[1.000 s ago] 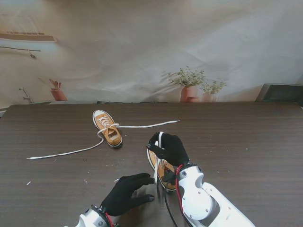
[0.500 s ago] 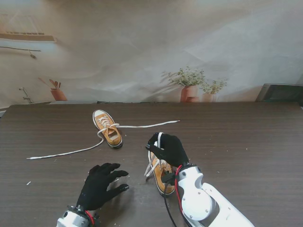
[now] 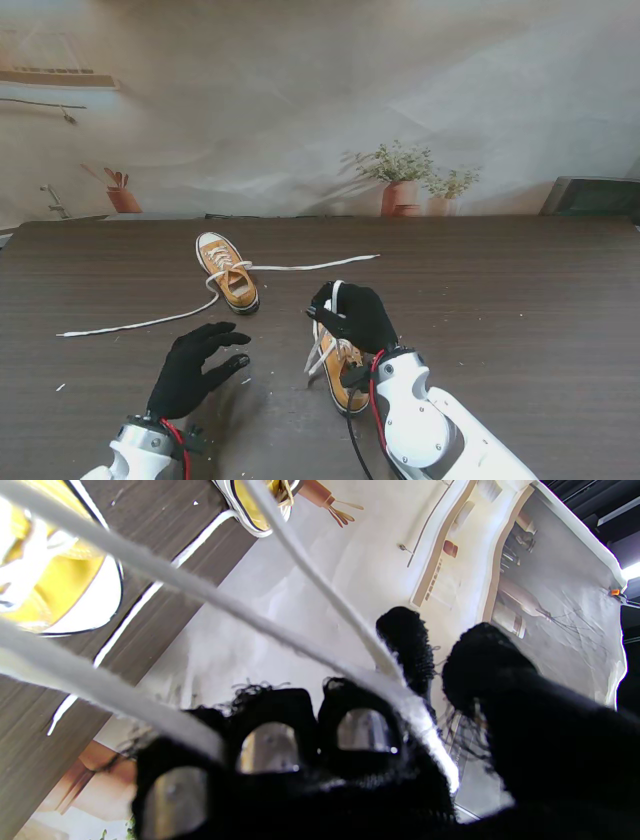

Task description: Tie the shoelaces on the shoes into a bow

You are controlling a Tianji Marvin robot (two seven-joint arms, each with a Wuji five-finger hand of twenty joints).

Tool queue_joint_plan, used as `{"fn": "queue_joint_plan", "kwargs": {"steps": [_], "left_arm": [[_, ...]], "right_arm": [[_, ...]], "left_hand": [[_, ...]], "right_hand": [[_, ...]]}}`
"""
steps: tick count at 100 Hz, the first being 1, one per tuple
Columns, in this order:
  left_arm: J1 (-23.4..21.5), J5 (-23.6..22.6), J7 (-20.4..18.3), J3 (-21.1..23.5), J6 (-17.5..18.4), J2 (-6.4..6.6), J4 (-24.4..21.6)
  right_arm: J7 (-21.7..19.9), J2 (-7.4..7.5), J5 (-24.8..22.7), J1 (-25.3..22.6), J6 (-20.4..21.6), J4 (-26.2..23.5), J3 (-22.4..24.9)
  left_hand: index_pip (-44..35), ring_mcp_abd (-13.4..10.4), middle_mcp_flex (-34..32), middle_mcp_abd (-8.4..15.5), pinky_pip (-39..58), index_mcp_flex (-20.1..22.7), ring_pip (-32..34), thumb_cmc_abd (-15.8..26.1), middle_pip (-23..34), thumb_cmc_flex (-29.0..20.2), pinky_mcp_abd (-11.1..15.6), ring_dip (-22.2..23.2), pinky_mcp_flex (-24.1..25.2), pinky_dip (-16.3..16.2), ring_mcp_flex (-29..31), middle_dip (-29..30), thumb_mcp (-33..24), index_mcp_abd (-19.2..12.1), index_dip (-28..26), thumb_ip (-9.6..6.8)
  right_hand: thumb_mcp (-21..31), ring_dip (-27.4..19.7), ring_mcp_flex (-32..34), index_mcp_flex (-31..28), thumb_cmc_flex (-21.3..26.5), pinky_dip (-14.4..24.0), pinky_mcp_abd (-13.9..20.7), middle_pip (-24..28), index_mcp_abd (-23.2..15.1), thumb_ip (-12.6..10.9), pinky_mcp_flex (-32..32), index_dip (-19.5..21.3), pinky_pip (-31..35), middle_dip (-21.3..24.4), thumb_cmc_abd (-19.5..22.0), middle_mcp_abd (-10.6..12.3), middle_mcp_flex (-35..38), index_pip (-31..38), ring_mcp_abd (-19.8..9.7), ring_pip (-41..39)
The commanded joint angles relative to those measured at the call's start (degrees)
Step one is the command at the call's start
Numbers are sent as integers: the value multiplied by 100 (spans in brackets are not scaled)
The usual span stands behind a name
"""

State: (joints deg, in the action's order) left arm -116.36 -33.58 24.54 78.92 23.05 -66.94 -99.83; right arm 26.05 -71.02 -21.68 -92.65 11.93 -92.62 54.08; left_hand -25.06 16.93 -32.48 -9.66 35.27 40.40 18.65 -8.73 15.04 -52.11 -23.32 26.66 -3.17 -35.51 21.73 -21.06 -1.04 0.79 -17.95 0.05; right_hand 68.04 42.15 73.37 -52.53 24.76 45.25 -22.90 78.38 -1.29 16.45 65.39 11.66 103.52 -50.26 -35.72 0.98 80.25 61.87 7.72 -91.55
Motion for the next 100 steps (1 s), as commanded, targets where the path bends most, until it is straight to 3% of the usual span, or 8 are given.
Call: {"fn": "queue_joint_plan", "kwargs": {"steps": [1,16,38,41,46,53,56,100], "left_arm": [[-18,-228,311,27,59,-77,-161],[63,-265,611,50,-185,-136,-259],[881,-238,300,-513,-749,-81,-25],[1003,-215,255,-626,-817,-78,32],[1207,-127,197,-830,-916,-85,144],[1450,-63,98,-1086,-1087,-85,293],[1548,-84,84,-1190,-1147,-81,373],[2314,49,518,-2265,-1547,-265,1361]], "right_arm": [[-90,20,-26,-30,42,-63,4],[-123,35,-49,-37,97,-82,8],[-130,45,-122,-39,123,-131,-56],[-130,46,-131,-36,128,-137,-64],[-131,47,-143,-33,133,-145,-76],[-136,48,-148,-29,136,-159,-87],[-139,49,-150,-26,137,-164,-89],[-168,79,-218,-108,121,-277,-34]], "left_hand": [[49,24,25,-56,90,47,88,238,53,86,-89,49,98,83,14,-133,57,-432,91,127],[-6,62,-89,-77,132,210,147,83,115,-247,-103,60,86,118,71,-151,-17,-525,85,90],[-700,-57,-298,89,592,307,404,-857,367,-1056,-141,76,-45,229,267,-232,-68,-985,162,1],[-764,-76,-292,157,644,285,424,-1008,408,-993,-146,57,-47,271,274,-238,-151,-1016,169,-62],[-847,-89,-283,183,782,243,466,-1395,460,-617,-182,-11,-36,515,274,-215,-767,-980,235,107],[-390,-70,-152,180,773,174,442,-1847,454,433,-197,-30,-9,573,209,-197,-2131,-492,83,408],[-295,-73,-124,171,770,139,442,-1990,460,708,-197,-29,-6,576,208,-198,-2524,-348,63,346],[-256,-51,-137,174,985,185,573,-2643,624,1364,-246,-25,-65,613,260,-237,-3123,-2,28,600]], "right_hand": [[3,158,156,-1,158,30,252,224,8,167,214,-120,1256,-43,-45,137,285,-7,-127,-373],[-3,156,156,3,163,27,245,223,11,167,212,-127,1247,-42,-40,137,285,-13,-127,-366],[-11,153,156,13,161,24,238,216,-5,166,211,-134,1237,-39,-34,143,284,-17,-126,-358],[-12,152,156,17,161,23,238,215,-6,167,211,-135,1235,-39,-34,144,284,-19,-125,-356],[-12,151,156,19,158,22,236,215,-2,166,211,-136,1233,-38,-31,144,284,-19,-125,-355],[-15,151,157,21,151,22,234,214,-5,167,212,-138,1232,-38,-25,144,285,-20,-125,-354],[-13,150,157,20,157,22,233,214,-5,165,212,-137,1232,-38,-27,144,285,-19,-125,-353],[-10,148,157,18,165,17,225,214,-7,165,210,-139,1218,-38,-36,144,285,-8,-125,-350]]}}
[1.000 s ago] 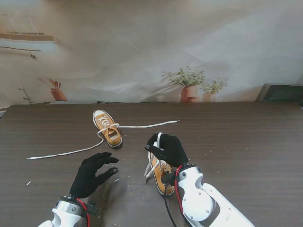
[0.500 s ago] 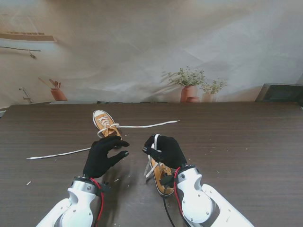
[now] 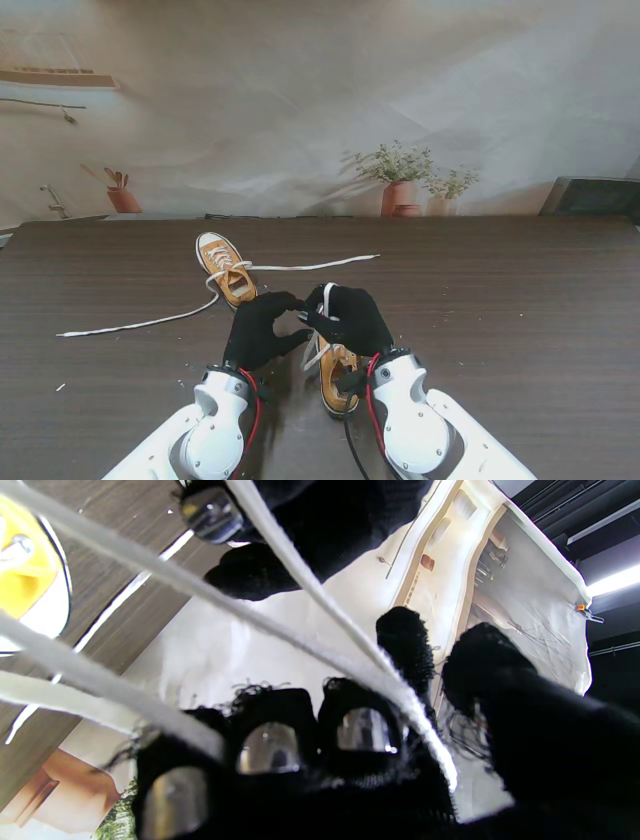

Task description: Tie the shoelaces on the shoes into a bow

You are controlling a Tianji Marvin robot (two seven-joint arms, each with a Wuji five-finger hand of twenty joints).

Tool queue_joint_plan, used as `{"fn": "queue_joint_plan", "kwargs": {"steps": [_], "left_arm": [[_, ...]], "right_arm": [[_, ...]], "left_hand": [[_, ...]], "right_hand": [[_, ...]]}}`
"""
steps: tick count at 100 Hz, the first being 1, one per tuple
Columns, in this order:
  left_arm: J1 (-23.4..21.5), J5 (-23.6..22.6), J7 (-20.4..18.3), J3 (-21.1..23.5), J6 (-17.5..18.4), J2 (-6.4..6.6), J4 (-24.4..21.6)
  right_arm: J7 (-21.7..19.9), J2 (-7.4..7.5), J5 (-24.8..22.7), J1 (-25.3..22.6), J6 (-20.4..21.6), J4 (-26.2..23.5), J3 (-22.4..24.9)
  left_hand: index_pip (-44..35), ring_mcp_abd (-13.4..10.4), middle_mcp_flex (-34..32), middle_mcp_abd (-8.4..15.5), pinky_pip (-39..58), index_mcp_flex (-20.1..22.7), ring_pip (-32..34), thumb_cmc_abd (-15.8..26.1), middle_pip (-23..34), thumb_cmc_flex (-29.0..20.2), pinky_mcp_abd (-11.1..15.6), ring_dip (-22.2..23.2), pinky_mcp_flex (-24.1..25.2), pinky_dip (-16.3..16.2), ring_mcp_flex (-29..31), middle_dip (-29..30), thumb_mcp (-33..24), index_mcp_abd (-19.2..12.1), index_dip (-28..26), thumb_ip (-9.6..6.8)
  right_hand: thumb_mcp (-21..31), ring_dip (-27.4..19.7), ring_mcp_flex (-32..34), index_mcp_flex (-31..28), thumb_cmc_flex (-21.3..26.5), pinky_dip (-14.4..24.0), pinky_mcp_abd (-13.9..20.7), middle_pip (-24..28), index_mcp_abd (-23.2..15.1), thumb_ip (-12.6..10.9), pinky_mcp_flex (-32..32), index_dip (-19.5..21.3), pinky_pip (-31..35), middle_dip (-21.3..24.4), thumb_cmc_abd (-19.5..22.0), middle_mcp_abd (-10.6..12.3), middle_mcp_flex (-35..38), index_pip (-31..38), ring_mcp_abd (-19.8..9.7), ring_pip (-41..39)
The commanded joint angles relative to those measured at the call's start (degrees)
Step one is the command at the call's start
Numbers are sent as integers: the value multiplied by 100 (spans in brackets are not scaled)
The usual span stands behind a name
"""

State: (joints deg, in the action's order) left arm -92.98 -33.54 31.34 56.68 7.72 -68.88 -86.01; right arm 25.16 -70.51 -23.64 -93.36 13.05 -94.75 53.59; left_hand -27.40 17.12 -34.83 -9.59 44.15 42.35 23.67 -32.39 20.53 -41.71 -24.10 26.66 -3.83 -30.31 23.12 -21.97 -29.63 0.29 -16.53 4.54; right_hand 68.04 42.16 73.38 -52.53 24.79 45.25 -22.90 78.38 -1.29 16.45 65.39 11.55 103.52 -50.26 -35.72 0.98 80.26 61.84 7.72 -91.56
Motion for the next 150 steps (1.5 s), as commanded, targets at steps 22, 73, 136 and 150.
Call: {"fn": "queue_joint_plan", "kwargs": {"steps": [22,73,136,150], "left_arm": [[-81,287,-174,-159,65,-117,86],[-463,485,-186,-281,352,-134,-163],[-322,931,-132,-468,222,-270,-176],[-410,992,-453,-262,285,-176,-300]], "right_arm": [[-99,38,-26,-73,9,-102,37],[-104,33,0,-102,-3,-137,-20],[-158,27,210,-260,-37,-184,15],[-269,44,356,-329,-57,-237,104]], "left_hand": [[-24,-68,107,168,94,13,59,-462,70,747,-157,-42,29,149,105,-140,-737,77,-117,275],[-224,-82,40,173,80,108,58,-313,82,650,-136,-29,17,148,147,-147,-964,-31,-211,279],[-1920,-56,79,96,235,-210,203,2272,217,-2698,-35,-6,148,130,40,-163,2725,-320,-508,-301],[-2740,-68,379,75,-22,-821,30,2680,183,-2880,53,-49,304,139,-214,-191,2981,-152,-1582,-293]], "right_hand": [[-5,146,156,19,156,11,216,214,-9,167,207,-131,1205,-38,-41,144,284,-3,-125,-349],[1,145,156,13,145,-5,194,213,8,166,209,-135,1197,-38,-38,143,284,-6,-125,-350],[21,135,155,-9,144,1,179,211,29,167,208,-136,1218,-38,-37,124,284,-17,-101,-347],[19,133,156,-7,157,0,174,211,27,166,207,-134,1216,-38,-39,124,284,-17,-103,-346]]}}
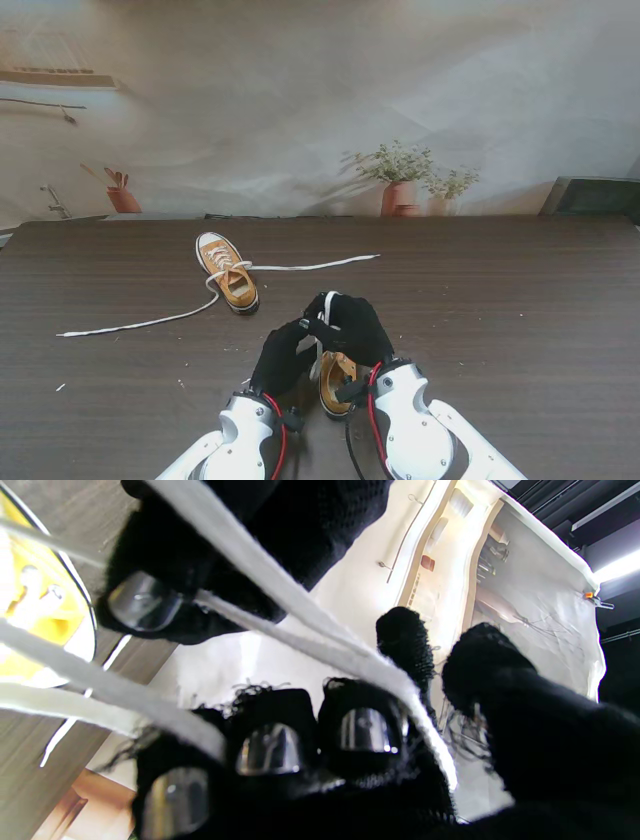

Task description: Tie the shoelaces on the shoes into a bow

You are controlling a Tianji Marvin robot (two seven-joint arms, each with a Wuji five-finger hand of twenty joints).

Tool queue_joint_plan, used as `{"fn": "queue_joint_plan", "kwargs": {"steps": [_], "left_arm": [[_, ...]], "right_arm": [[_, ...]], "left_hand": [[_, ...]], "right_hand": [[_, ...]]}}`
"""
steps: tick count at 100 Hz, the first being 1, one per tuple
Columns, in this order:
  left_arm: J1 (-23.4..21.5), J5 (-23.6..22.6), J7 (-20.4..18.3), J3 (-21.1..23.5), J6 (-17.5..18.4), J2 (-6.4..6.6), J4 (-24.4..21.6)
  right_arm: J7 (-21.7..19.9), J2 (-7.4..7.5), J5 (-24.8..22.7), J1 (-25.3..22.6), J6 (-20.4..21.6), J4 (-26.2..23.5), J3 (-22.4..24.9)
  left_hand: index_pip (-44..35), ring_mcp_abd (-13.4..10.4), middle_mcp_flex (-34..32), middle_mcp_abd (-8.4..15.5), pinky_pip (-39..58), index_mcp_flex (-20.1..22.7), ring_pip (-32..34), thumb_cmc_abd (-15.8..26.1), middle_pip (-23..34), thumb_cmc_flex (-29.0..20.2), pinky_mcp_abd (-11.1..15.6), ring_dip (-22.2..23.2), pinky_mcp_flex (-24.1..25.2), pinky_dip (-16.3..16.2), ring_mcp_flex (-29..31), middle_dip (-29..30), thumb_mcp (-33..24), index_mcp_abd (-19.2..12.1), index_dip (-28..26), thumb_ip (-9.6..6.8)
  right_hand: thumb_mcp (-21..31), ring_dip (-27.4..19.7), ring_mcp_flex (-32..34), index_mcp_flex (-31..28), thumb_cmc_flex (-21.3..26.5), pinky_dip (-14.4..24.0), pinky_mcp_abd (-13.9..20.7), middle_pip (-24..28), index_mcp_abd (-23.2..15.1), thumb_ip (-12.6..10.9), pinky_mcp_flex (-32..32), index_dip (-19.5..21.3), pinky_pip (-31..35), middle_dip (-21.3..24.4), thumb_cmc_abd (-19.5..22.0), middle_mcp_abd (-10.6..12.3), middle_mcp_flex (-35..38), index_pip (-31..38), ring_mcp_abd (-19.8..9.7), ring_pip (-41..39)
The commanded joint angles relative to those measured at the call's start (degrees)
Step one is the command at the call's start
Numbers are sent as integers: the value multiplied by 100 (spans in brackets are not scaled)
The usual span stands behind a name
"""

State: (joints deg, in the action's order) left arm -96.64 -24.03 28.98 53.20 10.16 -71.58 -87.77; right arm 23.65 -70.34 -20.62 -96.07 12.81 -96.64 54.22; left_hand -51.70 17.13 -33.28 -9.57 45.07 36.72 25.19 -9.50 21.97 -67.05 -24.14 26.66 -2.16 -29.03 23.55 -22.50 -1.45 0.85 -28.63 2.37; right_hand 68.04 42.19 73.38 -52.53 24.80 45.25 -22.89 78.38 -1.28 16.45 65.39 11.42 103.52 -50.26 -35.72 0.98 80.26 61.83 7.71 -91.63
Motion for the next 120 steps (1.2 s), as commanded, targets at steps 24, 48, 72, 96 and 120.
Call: {"fn": "queue_joint_plan", "kwargs": {"steps": [24,48,72,96,120], "left_arm": [[-243,561,-1240,511,584,317,-278],[-332,1495,-2303,775,1109,504,-292],[-328,1409,-2227,801,1121,497,-298],[-340,1294,-2035,816,927,455,-389],[-192,53,-1252,754,694,405,-347]], "right_arm": [[-228,45,201,-128,-70,-97,165],[-330,64,300,-178,-95,-145,239],[-390,78,338,-199,-100,-149,281],[-490,99,402,-228,-132,-166,334],[-520,109,413,-246,-107,-127,391]], "left_hand": [[-33,-162,726,59,-1682,-439,-773,593,-305,-523,285,-146,337,-279,-754,-138,229,-90,-518,-71],[633,-419,1145,177,-3201,-554,-1354,536,-697,-691,510,-255,295,-773,-1038,80,-356,-158,-189,-140],[-1030,-380,692,-55,-3344,-162,-1189,25,157,-231,400,305,101,-1138,-794,-1490,-2538,-368,-2119,-738],[-1950,-351,339,-196,-3241,205,209,-804,833,101,304,1289,25,-1381,-885,-3264,-4673,-392,-3152,-720],[-1065,-462,1018,49,-3240,-773,-230,-597,513,283,381,471,-1,-1468,-1212,-1656,-3449,-464,-2308,-1030]], "right_hand": [[5,131,155,-7,162,3,175,211,42,166,209,-120,1224,-40,-33,112,284,-20,-94,-346],[-11,131,155,15,164,5,179,208,8,167,209,-116,1227,-41,-25,114,284,-22,-95,-348],[-18,130,155,34,170,4,180,207,13,164,209,-111,1227,-43,-6,114,284,-22,-95,-349],[-43,114,153,72,174,-9,177,205,-8,166,204,-106,1194,-44,19,115,283,-27,-94,-317],[-69,100,155,82,175,-26,162,196,-10,162,201,-92,1157,-42,43,119,284,-18,-93,-293]]}}
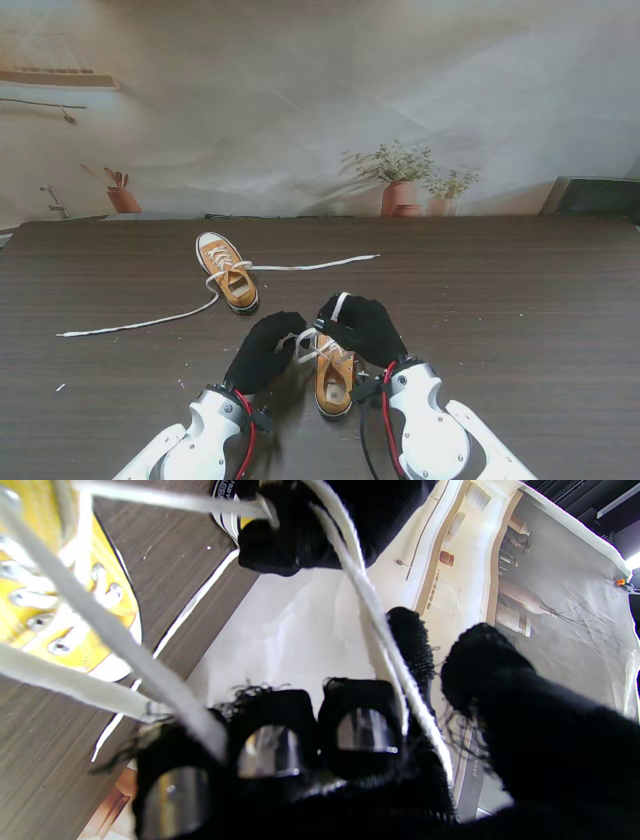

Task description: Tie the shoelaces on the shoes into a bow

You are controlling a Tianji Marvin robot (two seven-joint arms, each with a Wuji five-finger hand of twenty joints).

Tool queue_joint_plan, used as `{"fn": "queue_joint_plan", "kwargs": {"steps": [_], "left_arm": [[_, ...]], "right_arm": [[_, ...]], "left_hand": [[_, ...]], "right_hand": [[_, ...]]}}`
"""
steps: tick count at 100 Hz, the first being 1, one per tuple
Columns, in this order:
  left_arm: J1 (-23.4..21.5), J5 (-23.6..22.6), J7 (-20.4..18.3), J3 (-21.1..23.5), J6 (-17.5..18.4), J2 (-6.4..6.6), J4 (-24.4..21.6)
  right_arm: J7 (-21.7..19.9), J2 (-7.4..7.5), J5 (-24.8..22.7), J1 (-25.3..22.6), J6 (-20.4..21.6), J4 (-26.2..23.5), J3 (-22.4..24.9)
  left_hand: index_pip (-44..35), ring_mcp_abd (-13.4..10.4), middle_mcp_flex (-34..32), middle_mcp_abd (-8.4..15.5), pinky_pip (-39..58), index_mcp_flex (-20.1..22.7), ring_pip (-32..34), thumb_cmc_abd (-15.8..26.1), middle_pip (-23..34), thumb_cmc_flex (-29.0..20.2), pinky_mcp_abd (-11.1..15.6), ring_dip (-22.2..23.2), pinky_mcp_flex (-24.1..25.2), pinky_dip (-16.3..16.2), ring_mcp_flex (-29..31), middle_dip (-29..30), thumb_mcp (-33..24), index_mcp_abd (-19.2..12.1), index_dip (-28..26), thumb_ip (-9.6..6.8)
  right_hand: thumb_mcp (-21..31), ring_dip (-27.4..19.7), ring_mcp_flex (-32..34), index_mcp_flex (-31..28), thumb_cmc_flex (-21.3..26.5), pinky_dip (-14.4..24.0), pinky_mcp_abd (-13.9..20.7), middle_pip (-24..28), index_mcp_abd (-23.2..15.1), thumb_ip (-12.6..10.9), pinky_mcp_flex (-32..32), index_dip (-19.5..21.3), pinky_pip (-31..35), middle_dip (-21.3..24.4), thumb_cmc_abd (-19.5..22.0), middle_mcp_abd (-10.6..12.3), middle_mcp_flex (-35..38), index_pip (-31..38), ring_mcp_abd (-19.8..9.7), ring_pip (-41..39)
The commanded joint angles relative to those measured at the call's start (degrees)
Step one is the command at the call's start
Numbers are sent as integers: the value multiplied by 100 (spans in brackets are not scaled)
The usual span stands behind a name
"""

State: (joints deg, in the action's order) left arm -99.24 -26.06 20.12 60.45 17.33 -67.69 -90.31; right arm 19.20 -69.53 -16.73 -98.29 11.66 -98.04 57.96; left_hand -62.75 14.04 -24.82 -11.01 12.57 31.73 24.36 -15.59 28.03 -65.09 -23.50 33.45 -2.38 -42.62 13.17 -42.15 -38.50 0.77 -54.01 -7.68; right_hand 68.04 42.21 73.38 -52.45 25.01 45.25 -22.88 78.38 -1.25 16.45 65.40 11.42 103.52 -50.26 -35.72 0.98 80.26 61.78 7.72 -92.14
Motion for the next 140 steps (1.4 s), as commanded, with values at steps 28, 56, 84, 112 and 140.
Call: {"fn": "queue_joint_plan", "kwargs": {"steps": [28,56,84,112,140], "left_arm": [[186,-18,-686,-34,-1,132,-145],[160,-33,-940,26,23,198,-229],[102,335,-1447,157,173,281,-339],[125,547,-1648,162,148,304,-398],[6,1550,-2262,194,-352,339,-626]], "right_arm": [[-67,37,2,-59,98,0,84],[-114,63,-41,-122,139,-24,177],[-153,76,-42,-135,146,-45,227],[-161,79,-41,-146,133,-48,250],[-142,73,-40,-144,138,-23,232]], "left_hand": [[381,-164,130,379,40,-315,-367,-409,-342,18,303,-412,-149,-69,-29,774,2445,-732,1822,789],[252,-137,129,343,22,-253,-466,24,-398,400,332,-453,-135,9,-33,915,3328,-560,2044,916],[-126,-129,-73,151,-5,-14,-493,436,-223,582,352,-262,8,-3,13,411,3521,-282,779,729],[-510,11,-774,74,59,984,-56,-421,61,1754,135,-59,-325,66,445,119,1454,-33,641,334],[-359,139,-1018,-23,41,1906,-166,383,-124,1652,163,-145,-193,46,403,319,1748,597,500,483]], "right_hand": [[-76,85,154,84,151,-35,150,187,-23,158,197,-90,1137,-41,50,123,283,-14,-90,-225],[-85,72,155,91,152,-49,133,179,-33,158,195,-88,1109,-41,51,127,283,-10,-89,-210],[-97,56,154,96,163,-63,117,162,-35,156,191,-88,1077,-38,50,132,282,-7,-87,-188],[-108,40,155,104,164,-80,96,149,-28,154,187,-93,1042,-36,53,137,283,-10,-86,-166],[-109,30,155,101,168,-89,83,137,-13,151,185,-93,1024,-34,57,138,283,-9,-85,-158]]}}
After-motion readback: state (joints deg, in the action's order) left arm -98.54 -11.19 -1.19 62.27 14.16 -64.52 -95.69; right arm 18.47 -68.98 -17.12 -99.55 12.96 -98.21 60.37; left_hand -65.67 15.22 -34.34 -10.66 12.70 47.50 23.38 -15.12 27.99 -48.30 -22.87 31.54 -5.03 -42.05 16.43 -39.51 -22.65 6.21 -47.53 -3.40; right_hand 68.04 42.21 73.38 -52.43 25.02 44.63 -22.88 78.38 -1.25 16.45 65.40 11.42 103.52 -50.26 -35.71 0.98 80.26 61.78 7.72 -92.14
